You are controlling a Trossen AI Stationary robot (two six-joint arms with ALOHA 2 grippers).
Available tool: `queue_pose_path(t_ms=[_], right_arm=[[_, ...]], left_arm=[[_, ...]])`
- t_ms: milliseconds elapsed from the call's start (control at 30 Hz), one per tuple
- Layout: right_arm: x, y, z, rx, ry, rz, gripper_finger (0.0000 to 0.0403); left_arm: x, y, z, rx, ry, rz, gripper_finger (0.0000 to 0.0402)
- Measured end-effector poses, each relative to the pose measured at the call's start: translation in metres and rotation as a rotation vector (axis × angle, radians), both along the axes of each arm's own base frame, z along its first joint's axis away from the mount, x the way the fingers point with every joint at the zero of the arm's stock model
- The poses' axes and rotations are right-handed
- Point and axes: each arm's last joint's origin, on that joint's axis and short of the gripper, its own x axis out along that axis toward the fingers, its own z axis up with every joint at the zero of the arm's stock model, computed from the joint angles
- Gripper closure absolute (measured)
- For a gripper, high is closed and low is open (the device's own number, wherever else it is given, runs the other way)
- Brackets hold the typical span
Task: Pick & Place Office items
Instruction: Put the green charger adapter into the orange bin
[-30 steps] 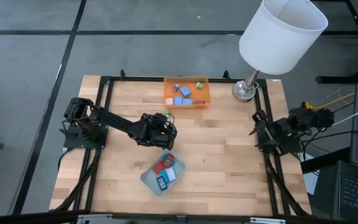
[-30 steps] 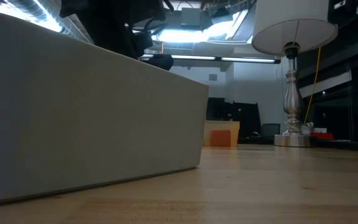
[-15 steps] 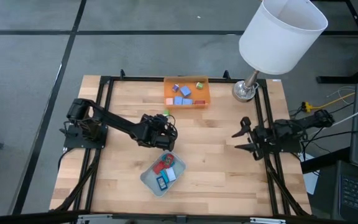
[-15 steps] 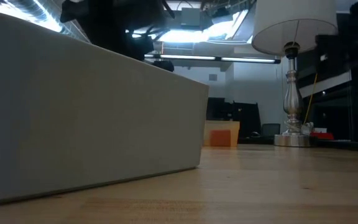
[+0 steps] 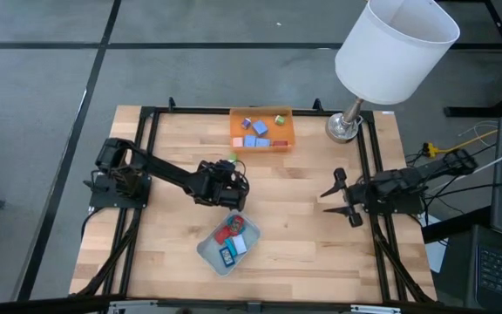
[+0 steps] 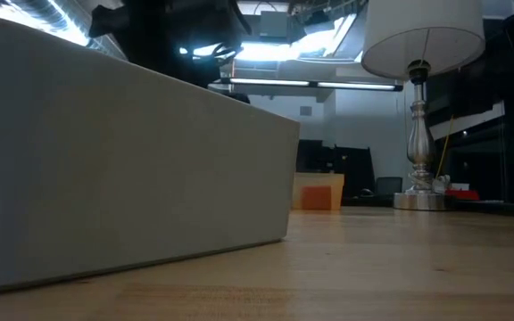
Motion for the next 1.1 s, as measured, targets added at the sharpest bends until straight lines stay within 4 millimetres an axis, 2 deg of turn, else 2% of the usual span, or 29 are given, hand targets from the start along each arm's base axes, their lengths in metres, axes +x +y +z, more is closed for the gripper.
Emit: queue_pose_path(t_ms=[367,567,933,1100], right_arm=[[0.004,0.001,-0.007,-0.029,0.068,-0.004,0.0182],[0.004,0.001,-0.007,-0.029,0.068,-0.004,0.0182],[0.004,0.001,-0.007,-0.002,0.076,-0.008,0.0182],[0.003,0.001,-0.007,-0.001,0.076,-0.009,0.0182]], left_arm=[[0.002,0.041,0.000,-0.016,0.013,0.108,0.0098],[0.009,0.050,-0.004,-0.073,-0.018,0.098,0.0096],[0.021,0.067,-0.041,-0.140,0.014,0.115,0.0061],[0.022,0.073,-0.048,-0.159,0.028,0.129,0.0059]])
